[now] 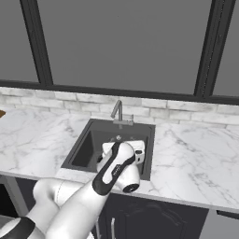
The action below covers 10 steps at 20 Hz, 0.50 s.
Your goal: Pick the pan and sponge and place them into the sink. Then turn on the water.
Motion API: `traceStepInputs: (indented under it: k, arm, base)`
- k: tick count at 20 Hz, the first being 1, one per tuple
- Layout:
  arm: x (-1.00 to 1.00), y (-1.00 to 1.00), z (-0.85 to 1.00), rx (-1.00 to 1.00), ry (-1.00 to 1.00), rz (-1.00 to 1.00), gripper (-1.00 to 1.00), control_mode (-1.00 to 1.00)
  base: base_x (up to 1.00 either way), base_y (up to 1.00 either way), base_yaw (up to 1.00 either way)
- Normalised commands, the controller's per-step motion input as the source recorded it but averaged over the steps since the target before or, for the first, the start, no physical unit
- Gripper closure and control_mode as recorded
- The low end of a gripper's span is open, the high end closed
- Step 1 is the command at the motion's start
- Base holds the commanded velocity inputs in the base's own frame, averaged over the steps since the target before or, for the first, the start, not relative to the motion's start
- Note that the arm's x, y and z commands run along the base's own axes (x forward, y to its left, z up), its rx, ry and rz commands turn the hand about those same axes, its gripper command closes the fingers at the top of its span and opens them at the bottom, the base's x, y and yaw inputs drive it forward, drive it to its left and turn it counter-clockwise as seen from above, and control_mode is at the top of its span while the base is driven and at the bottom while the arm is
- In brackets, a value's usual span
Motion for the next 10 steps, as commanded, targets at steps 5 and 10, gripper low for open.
traceStepInputs:
  k: [5, 10]
  arm:
    - [0.19, -0.05, 0.00, 0.00, -0.02, 0.00, -1.00, -1.00]
    - [0.19, -0.04, 0.00, -0.01, 0.02, -0.02, -1.00, -1.00]
  base:
    - [0.00, 0.00, 0.00]
    - [0.00, 0.00, 0.00]
